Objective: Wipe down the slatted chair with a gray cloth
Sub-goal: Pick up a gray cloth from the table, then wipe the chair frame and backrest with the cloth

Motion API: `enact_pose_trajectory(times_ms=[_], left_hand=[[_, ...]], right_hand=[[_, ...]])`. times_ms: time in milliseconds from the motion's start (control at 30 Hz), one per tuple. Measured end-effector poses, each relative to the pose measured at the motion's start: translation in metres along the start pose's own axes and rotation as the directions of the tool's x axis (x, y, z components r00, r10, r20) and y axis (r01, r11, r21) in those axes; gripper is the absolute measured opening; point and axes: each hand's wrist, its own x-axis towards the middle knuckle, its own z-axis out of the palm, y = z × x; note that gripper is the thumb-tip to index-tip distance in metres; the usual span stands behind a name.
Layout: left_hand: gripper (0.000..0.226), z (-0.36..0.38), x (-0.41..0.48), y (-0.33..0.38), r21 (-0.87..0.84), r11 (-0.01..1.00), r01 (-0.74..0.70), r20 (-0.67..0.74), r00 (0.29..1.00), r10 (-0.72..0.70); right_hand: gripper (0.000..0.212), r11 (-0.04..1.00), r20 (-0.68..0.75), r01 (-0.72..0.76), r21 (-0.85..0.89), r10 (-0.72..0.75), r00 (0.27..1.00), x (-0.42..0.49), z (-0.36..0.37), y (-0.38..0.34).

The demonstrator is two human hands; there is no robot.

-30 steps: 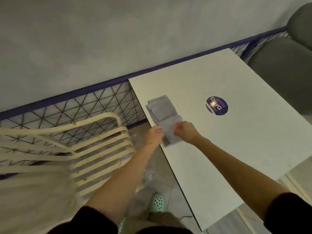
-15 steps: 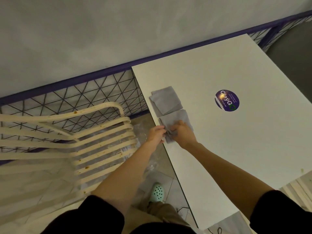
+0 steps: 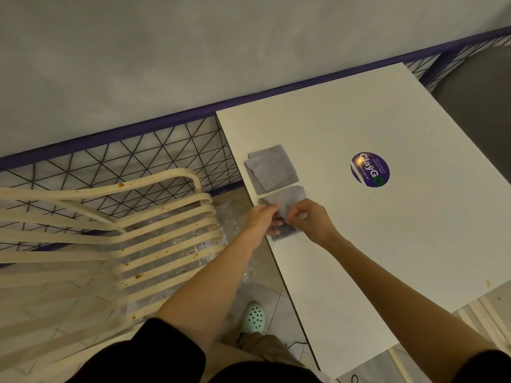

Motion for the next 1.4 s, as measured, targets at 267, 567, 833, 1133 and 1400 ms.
enact_pose_trajectory(times_ms=[267, 567, 833, 1133, 1400], left_hand=[[0.016, 0.016, -0.016, 0.013, 0.057, 0.981, -0.185, 0.115, 0.977, 0.178], [0.036, -0.013, -0.054, 0.009, 0.262, 0.862, -0.435, 0.200, 0.898, 0.393], [0.038, -0.086, -0.112, 0.000, 0.057, 0.931, -0.360, 0.119, 0.929, 0.352], [0.049, -0.158, -0.162, -0.045, 0.219, 0.899, -0.380, 0.104, 0.925, 0.365], [0.039, -0.220, -0.216, -0.074, 0.226, 0.880, -0.418, -0.148, 0.878, 0.455]], right_hand=[[0.013, 0.984, -0.128, 0.031, 0.176, -0.009, 0.992, -0.029, -0.004, 0.003], [0.047, 0.956, -0.064, 0.224, 0.192, -0.215, 0.974, -0.025, -0.030, -0.012], [0.032, 0.899, 0.365, 0.001, 0.437, -0.178, 0.914, -0.039, -0.012, -0.053], [0.044, 0.920, 0.737, 0.132, 0.370, -0.377, 0.561, -0.059, 0.054, -0.112], [0.046, 0.895, 0.671, 0.307, 0.323, -0.445, 0.592, -0.068, 0.107, -0.137]])
